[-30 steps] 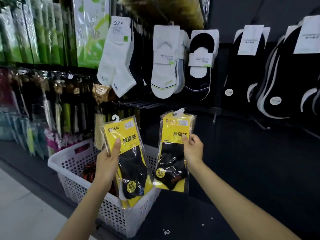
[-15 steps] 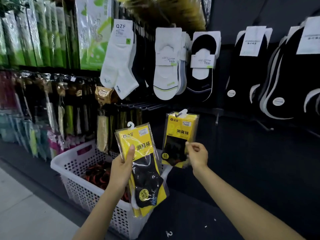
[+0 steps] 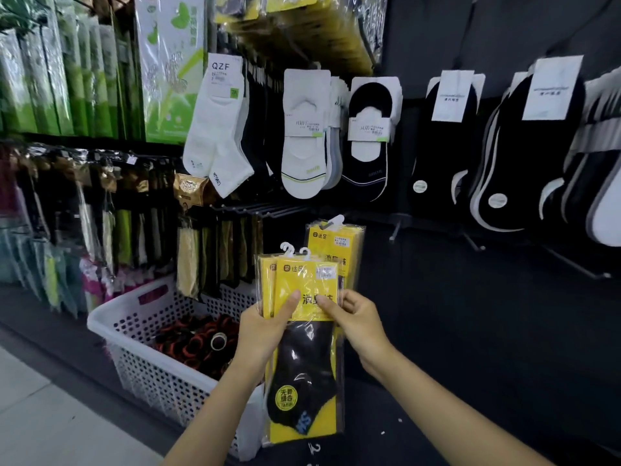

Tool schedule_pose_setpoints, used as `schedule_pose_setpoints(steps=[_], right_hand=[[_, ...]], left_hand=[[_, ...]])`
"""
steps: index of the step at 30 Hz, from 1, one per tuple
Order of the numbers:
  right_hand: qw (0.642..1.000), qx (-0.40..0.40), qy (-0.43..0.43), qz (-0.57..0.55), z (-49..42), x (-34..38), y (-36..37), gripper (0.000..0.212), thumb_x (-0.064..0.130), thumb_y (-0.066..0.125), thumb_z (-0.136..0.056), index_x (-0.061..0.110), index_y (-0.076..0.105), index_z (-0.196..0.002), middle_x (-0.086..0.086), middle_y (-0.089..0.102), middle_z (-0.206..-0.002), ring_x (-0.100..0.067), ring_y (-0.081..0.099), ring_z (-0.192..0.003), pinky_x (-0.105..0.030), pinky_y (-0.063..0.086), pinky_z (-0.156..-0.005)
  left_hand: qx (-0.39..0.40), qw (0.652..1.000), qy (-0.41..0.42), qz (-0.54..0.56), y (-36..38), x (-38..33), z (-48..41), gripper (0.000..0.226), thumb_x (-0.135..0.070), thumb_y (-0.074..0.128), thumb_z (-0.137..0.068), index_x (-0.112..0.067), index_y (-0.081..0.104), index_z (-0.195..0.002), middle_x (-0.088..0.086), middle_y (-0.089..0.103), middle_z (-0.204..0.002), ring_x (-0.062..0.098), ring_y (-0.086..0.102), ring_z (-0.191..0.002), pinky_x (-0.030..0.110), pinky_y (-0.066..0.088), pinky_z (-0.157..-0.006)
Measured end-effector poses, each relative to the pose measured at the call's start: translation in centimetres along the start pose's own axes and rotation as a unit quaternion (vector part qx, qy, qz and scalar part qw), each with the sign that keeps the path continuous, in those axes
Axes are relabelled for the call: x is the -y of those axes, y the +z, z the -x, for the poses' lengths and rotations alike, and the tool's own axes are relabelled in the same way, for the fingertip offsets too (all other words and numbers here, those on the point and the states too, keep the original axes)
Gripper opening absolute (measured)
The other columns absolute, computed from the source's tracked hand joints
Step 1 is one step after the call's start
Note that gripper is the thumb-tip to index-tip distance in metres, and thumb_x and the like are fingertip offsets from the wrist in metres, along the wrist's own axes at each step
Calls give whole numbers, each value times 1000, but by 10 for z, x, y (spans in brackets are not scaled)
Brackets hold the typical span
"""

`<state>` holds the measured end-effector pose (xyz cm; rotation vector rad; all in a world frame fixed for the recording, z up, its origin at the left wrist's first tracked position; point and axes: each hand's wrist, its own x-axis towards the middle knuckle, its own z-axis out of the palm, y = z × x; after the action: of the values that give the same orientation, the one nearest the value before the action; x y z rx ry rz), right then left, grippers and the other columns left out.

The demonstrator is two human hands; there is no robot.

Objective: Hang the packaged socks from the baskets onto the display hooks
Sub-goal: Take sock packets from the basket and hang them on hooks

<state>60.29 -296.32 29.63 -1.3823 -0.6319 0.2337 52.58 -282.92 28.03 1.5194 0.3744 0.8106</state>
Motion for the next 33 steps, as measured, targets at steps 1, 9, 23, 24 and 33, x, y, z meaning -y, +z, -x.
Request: schedule_pose_setpoints(steps=[1, 9, 23, 24, 33], right_hand=[[1000, 0, 3, 1, 1, 0, -1, 11, 21, 70, -85, 12, 68, -92, -5, 75, -96, -18, 71, -92, -29, 57, -81], [999, 0, 26, 24, -4, 3, -15, 26, 21, 55, -95, -3, 59, -102, -13, 74, -97, -27, 70, -93, -35, 55, -86], [984, -140, 4, 109, -66, 14, -10, 14, 23, 56, -95, 11, 63, -94, -8, 69, -96, -20, 65, -90, -32, 52, -80], [983, -145, 13, 115, -71, 11, -8, 17, 24, 56, -95, 9, 63, -98, -9, 68, -99, -22, 63, -93, -33, 51, -81], [966, -239, 74, 69, -96, -17, -4, 23, 31, 68, -87, 10, 62, -92, -1, 63, -87, -17, 59, -83, -30, 47, -73]], left_hand=[[0, 1000, 6, -6, 0, -4, 2, 29, -48, 70, -75, -22, 67, -64, -6, 68, -61, 0, 62, -54, 12, 47, -56], [-23, 999, 15, -39, -11, -23, 6, 57, -54, 39, -88, -25, 30, -40, -12, 25, -31, 2, 28, -30, 8, 22, -34], [-99, 990, 0, -99, -62, -24, -25, 39, -61, 37, -90, -31, 28, -66, -16, 23, -63, 0, 21, -56, 19, 17, -54], [-96, 991, -1, -98, -63, -23, -25, 36, -61, 37, -90, -35, 26, -67, -16, 23, -66, -1, 21, -57, 19, 16, -55], [-108, 991, -2, -81, -61, -13, -23, 52, -61, 40, -87, -21, 20, -61, -11, 16, -48, 8, 16, -46, 24, 16, -50]])
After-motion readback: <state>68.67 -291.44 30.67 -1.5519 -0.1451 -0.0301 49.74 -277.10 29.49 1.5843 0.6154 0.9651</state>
